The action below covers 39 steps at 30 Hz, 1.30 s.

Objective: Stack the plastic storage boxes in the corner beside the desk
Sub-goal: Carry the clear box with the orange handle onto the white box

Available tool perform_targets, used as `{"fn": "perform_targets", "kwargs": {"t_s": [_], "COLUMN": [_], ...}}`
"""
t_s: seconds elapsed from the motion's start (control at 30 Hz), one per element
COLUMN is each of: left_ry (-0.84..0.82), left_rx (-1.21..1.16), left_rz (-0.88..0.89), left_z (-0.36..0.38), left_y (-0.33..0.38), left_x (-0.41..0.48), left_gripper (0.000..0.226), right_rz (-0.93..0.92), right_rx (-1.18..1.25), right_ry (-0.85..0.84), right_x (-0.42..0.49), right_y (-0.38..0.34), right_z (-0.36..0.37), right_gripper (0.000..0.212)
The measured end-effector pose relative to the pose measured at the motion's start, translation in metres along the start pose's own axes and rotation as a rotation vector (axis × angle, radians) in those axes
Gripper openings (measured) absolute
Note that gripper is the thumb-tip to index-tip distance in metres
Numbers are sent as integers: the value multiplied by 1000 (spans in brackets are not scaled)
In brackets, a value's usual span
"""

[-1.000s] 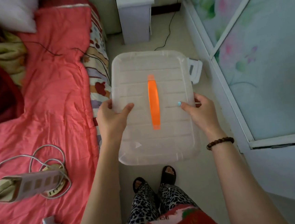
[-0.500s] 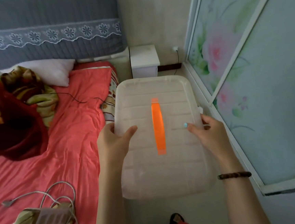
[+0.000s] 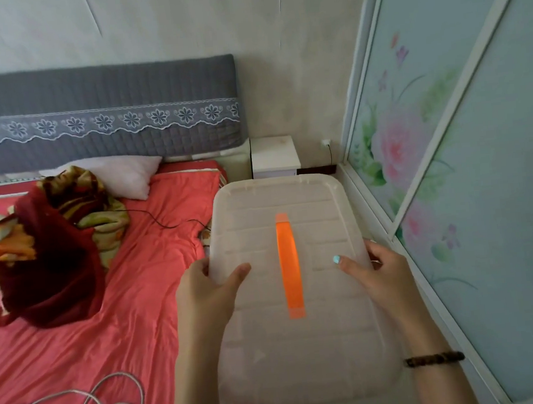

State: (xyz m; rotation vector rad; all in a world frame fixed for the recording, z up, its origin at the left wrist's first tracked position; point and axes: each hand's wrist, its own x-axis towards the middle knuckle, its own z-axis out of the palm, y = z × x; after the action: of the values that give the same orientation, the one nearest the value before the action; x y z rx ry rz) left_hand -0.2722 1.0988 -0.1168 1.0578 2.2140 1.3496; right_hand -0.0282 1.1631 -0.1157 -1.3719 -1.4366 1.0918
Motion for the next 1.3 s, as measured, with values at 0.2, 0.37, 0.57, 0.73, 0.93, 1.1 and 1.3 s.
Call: {"fn": "perform_targets", "kwargs": {"t_s": [0.2,0.37,0.57,0.73,0.93,1.1,1.3], "left_ry": [72,148,268,400,539,668,808], "left_rx": [32,58,90,107,156,163,227], "left_rz": [3,-8,-62,-134,-260,-367,-461], "left_z": [-18,-36,-51,-58,-55,-46,-46], "left_y": [-3,-8,-10,-7,-4,-3,5], "left_x": [1,0,-11,-32,-86,-151,-220], "left_gripper": [48,44,36,39,40,42,35], "right_rz": [-14,-31,-50,-91,-122,-142,-144], "right_rx": [34,61,86,104,133,149,142], "right_ry": [-47,-112,-263,-401,-589,-818,-1010], "right_x": [4,13,29,40,39,24,-6], "right_y": [-5,-12,-21,-26,-25,-12,-1], "right_z": [18,35,51,59,58,54,62], "right_gripper": [23,17,19,18,27,28,29]}}
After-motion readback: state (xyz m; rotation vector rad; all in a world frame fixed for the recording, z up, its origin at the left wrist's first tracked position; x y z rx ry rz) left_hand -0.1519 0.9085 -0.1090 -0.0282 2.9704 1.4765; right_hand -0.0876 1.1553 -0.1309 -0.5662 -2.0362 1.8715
